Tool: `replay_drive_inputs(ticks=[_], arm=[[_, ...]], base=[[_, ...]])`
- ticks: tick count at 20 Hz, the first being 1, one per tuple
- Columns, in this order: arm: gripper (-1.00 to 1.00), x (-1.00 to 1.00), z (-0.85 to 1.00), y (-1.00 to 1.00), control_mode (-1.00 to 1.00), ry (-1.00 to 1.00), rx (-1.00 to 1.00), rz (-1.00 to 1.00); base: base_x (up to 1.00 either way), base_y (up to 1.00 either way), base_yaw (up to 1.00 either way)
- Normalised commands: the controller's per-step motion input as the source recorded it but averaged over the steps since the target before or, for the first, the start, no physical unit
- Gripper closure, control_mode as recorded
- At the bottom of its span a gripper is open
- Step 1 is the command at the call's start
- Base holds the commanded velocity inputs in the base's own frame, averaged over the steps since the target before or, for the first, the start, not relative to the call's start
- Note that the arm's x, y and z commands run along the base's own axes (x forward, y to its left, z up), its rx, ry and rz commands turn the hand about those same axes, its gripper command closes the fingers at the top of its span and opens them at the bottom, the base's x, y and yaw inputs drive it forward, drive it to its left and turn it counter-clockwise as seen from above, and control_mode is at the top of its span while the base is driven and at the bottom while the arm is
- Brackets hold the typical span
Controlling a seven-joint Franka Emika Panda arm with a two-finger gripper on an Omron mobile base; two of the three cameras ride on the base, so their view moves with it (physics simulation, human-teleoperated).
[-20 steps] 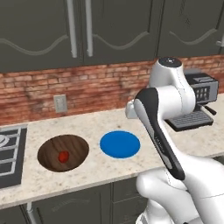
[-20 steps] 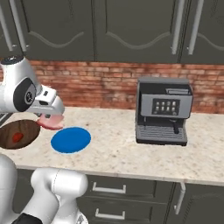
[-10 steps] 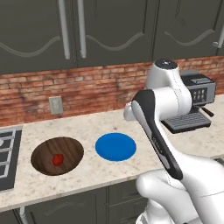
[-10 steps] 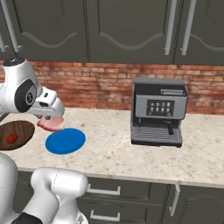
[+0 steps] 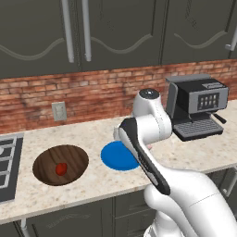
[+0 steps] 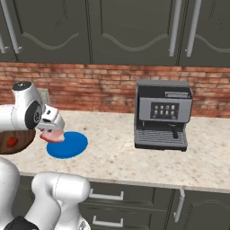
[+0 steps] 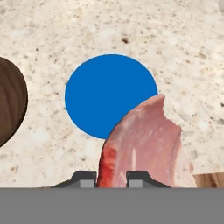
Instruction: Place the steak on the plate and place the bell pepper on the same plate.
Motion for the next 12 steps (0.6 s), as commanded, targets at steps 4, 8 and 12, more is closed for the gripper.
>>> replay_drive_inputs(ticks=[4,8,12], arm=[[1.0,0.78,-0.47,0.0,-1.0,0.06,0.0,0.01],[1.0,0.3,-0.23,0.0,-1.0,0.02,0.0,-0.07],[1.0,0.01,-0.56,0.0,-1.0,0.14,0.0,-0.01]], base=[[0.0,0.0,0.0],[0.0,0.0,0.0],[0.0,0.0,0.0]])
